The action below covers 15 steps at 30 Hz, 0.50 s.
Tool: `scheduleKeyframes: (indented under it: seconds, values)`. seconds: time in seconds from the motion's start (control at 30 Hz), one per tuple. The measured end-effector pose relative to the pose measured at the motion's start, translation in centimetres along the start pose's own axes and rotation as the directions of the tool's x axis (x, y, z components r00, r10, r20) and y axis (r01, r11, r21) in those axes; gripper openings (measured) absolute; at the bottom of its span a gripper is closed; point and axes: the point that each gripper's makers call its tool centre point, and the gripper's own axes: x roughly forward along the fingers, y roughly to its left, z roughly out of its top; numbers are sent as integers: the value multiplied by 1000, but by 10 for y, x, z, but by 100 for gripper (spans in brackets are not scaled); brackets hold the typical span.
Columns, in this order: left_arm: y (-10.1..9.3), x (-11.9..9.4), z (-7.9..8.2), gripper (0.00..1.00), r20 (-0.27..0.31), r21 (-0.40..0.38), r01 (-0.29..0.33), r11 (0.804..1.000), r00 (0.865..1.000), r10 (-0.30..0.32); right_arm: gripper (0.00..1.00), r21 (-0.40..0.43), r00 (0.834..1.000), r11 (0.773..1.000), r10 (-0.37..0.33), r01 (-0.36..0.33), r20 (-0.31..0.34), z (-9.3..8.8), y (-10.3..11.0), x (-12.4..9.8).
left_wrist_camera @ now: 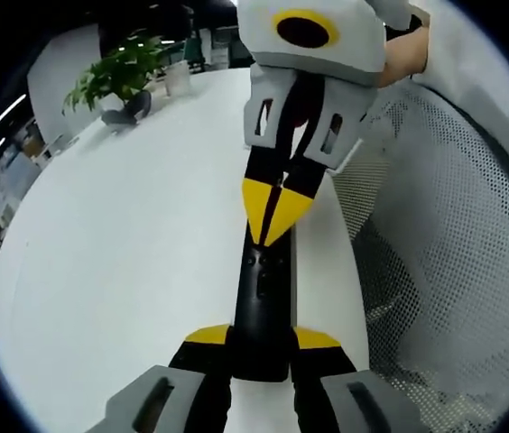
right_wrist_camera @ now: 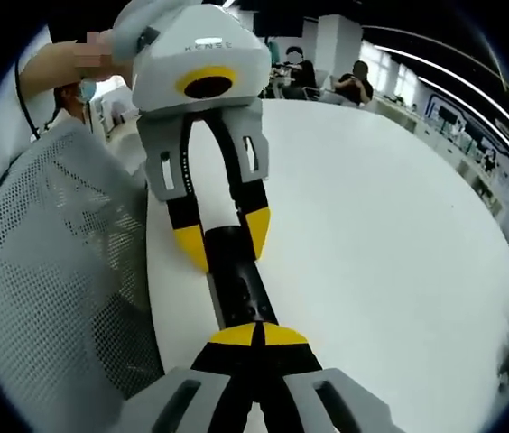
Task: Press the specified remote control buttons in sequence, fully releasing each button before pressing the next.
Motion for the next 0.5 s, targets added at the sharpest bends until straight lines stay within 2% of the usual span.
scheduleKeyframes:
  seconds: [0.07,0.1,0.17,0.27,0.33,0.43,0.5]
  values:
    - [0,0,0,22,0,-1,0,1000,1000,0,0,-30,1000,1000,-5,5,-8,0,1,0]
    - [0,0,0,22,2,-3,1,1000,1000,-1,0,-90,1000,996,-1,-1,-19,1,0,-1]
    - [0,0,0,22,4,-3,2,1000,1000,-2,0,-134,999,991,-1,-4,-37,0,1,0]
    - [0,0,0,22,9,-14,-7,1000,1000,7,0,-103,999,995,2,-5,-32,1,1,0]
    - [0,0,0,22,16,-23,-12,1000,1000,12,0,-88,999,996,30,-31,-15,4,8,0]
    - [0,0,0,23,28,-28,-12,1000,1000,12,0,-115,998,992,56,-57,-13,6,18,1]
    - [-1,0,1,23,27,-25,-12,1000,1000,13,0,-132,999,990,45,-48,-24,5,17,2]
